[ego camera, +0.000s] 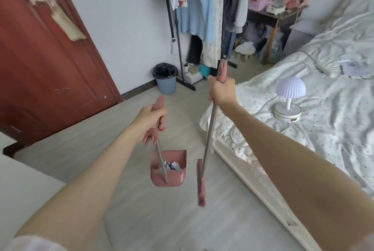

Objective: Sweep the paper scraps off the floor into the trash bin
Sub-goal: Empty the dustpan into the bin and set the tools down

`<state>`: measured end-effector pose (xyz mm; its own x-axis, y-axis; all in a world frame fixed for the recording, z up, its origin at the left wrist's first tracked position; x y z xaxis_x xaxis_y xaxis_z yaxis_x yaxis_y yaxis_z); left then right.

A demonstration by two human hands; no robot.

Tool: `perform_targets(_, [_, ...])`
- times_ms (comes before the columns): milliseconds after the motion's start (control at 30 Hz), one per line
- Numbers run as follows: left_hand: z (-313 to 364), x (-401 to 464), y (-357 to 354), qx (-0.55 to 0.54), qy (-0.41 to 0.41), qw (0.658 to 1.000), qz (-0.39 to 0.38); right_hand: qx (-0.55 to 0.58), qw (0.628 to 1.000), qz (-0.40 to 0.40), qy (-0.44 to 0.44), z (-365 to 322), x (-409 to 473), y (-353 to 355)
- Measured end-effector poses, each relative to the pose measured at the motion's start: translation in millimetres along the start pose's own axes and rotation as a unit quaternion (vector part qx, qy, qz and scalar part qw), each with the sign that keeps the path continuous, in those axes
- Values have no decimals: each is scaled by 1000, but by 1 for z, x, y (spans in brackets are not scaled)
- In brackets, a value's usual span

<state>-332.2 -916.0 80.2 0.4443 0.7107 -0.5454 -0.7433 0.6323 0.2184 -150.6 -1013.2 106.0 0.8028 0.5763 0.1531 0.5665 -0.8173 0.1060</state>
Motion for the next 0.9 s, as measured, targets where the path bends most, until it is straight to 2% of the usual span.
perform_targets(167, [38, 60, 46, -21, -15, 999, 39, 46, 998, -37, 8, -12, 82, -57])
perform_targets(400, [124, 176, 100, -74, -18, 993, 93, 74, 992, -97, -14, -21, 229, -144])
perform_targets(600, [192, 274, 140, -73, -9, 989, 125, 60, 993, -94, -45, -17, 345, -208])
perform_targets(800, [258, 389, 171, -118, 8, 988, 97, 18, 994, -91, -58, 4, 459, -276])
perform_targets(900, [288, 453, 192, -130, 16, 990, 49, 9, 995, -81, -55, 18, 517, -311])
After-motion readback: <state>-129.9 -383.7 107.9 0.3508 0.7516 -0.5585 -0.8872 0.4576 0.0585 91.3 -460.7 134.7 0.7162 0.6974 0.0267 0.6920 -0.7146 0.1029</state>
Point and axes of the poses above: each hand's wrist, its own x-axis towards the middle knuckle, its own y-axis out of the back of the hand, z = x × y, the point moved 1 cm from there along x, towards the middle knuckle, and after that the axes turned 12 degrees about y, right-handed, at the moved point
